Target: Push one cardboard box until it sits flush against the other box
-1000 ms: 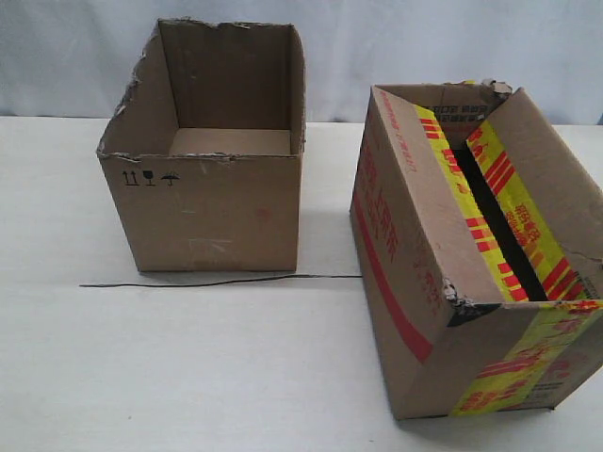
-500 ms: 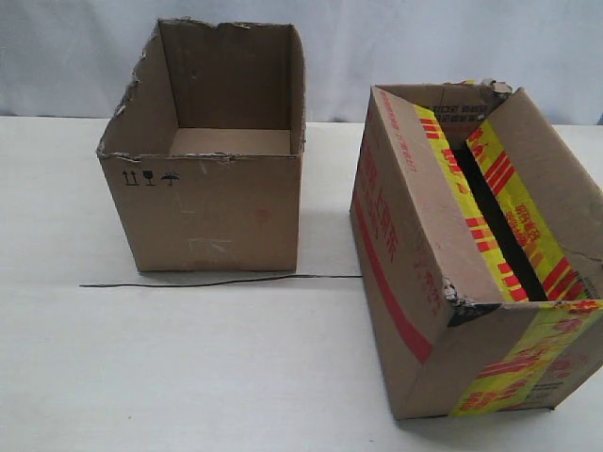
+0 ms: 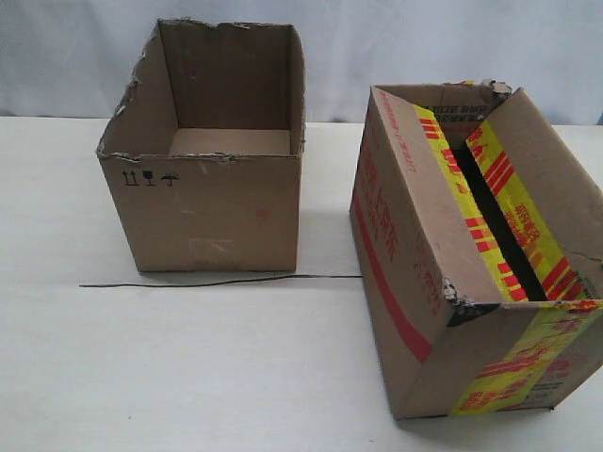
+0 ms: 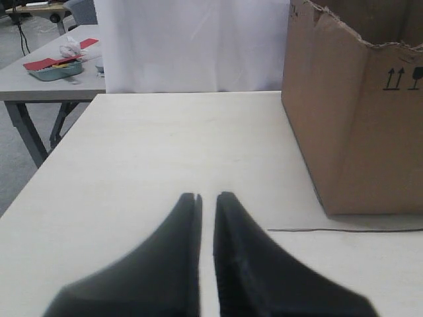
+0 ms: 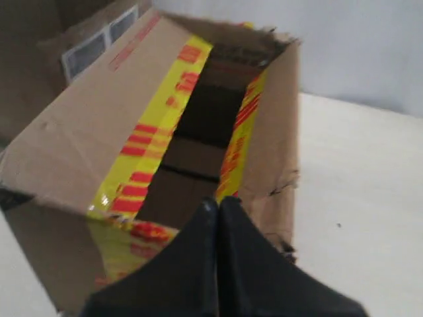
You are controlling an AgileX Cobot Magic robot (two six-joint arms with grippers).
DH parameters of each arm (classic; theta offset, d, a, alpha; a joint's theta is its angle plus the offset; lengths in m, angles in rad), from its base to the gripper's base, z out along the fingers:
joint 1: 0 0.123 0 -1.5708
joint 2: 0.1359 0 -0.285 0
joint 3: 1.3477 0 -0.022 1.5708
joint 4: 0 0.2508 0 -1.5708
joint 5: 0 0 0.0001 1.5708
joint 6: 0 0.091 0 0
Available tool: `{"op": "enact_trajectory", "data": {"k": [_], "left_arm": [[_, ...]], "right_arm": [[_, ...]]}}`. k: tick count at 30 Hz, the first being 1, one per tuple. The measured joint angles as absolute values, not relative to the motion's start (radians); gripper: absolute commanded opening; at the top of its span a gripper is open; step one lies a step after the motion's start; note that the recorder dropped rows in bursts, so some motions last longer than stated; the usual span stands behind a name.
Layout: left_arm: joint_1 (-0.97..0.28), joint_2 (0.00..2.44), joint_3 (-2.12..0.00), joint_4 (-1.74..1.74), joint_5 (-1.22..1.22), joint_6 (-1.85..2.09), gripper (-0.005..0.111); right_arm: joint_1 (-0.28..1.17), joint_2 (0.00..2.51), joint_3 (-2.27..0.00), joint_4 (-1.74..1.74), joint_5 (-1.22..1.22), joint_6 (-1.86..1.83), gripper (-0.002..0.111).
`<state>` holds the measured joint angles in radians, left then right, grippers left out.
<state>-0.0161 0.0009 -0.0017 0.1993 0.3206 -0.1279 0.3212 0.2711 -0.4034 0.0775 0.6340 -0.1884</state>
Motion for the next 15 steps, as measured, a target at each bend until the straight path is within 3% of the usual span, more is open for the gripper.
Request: {"op": "enact_trajectory", "data": {"k": [7, 15], "left_arm": [[-0.016, 0.001, -0.002, 0.199, 0.321, -0.128, 0.0], [-0.016, 0.001, -0.002, 0.199, 0.321, -0.128, 0.0]], "right_arm": [[0.533, 0.395, -0.405, 0.05, 0.682, -0.293, 0.0], [0.663, 0.654, -0.465, -0.089, 0.78, -0.189, 0.0]]}}
